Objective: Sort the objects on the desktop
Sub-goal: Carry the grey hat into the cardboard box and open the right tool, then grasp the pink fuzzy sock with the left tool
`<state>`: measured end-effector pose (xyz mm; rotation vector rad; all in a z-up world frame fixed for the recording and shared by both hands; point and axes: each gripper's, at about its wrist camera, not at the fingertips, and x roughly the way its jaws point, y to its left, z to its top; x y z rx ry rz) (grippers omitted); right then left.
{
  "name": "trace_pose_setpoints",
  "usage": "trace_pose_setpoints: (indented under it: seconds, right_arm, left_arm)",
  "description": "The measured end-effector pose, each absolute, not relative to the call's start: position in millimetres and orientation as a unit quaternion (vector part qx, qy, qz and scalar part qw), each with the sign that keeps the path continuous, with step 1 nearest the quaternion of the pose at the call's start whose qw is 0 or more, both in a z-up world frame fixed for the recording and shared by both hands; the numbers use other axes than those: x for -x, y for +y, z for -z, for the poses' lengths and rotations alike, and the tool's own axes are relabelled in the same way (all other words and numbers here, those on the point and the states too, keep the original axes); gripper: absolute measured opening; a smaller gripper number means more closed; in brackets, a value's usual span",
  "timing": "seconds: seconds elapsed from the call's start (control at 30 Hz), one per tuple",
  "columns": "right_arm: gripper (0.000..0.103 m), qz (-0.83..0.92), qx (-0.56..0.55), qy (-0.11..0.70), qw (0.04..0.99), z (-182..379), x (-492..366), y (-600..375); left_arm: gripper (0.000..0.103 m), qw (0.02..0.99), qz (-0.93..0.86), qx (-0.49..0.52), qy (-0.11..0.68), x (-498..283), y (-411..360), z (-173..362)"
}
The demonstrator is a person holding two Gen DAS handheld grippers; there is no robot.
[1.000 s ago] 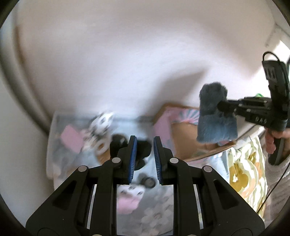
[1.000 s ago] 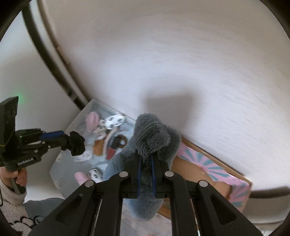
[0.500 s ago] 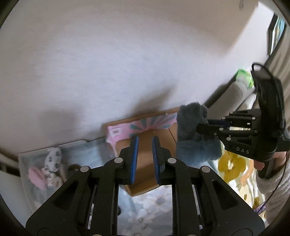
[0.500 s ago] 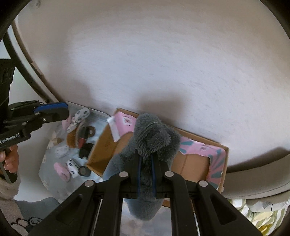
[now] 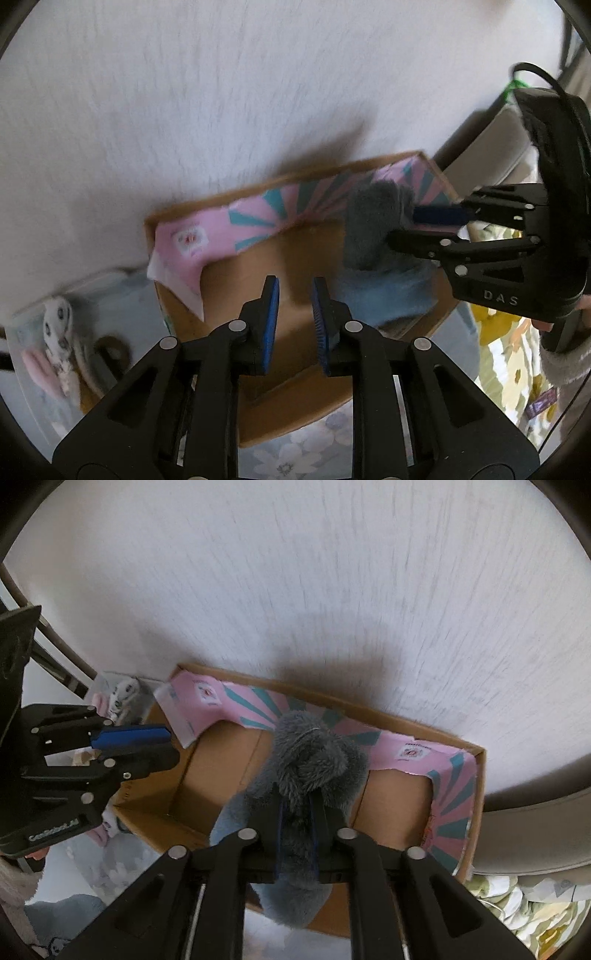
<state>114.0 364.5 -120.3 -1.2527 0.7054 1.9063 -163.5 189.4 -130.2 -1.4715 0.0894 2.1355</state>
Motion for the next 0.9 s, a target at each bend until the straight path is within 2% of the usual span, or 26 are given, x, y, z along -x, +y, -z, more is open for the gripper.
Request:
trace_pose_setpoints:
  seconds: [0.03, 0.07, 0.1, 0.13, 0.17, 0.2, 0.3, 0.43, 0.67, 0.9]
  right_arm:
    - [0.030, -0.738, 0.490, 0.269, 0.378, 125.2, -115.0, 364.6]
    - [0.041, -0.739, 0.488, 0.267, 0.380, 126.0, -116.1, 363.9]
    - [0.054, -0.741, 0.483, 0.269, 0.380, 127.2, -119.3, 363.7]
    - [0.061, -0.741, 0.480, 0.275, 0.382, 128.5, -120.8, 364.3]
    - [0.074, -0.739, 0.477, 0.278, 0.387, 129.1, -122.5, 364.9]
    - [0.079, -0.741, 0.470, 0.276, 0.392, 127.7, -124.6, 364.4]
    - [0.082, -0.747, 0.457, 0.266, 0.402, 123.9, -128.8, 361.8]
    - [0.082, -0.748, 0.449, 0.274, 0.404, 120.1, -128.6, 360.1]
    - [0.082, -0.739, 0.472, 0.241, 0.417, 107.4, -118.6, 346.2]
    - [0.082, -0.769, 0.444, 0.216, 0.406, 78.6, -108.0, 315.3]
  left_arm:
    - [0.017, 0.266, -0.789, 0.553, 0.028, 164.5, 187.4, 133.7]
    - [0.022, 0.262, -0.787, 0.558, 0.024, 167.1, 188.6, 142.1]
    - [0.039, 0.258, -0.785, 0.562, 0.023, 168.1, 186.5, 144.0]
    - [0.058, 0.253, -0.788, 0.561, 0.024, 168.1, 183.8, 144.5]
    - [0.103, 0.248, -0.793, 0.556, 0.025, 167.9, 181.2, 143.7]
    - [0.103, 0.243, -0.805, 0.541, 0.022, 165.7, 176.9, 140.4]
    - [0.103, 0.244, -0.810, 0.534, 0.023, 164.5, 171.9, 134.8]
    - [0.103, 0.226, -0.820, 0.526, 0.015, 166.3, 160.8, 123.5]
    - [0.103, 0.199, -0.839, 0.506, 0.023, 158.8, 127.8, 91.5]
    - [0.103, 0.159, -0.867, 0.472, 0.001, 133.1, 63.1, 56.3]
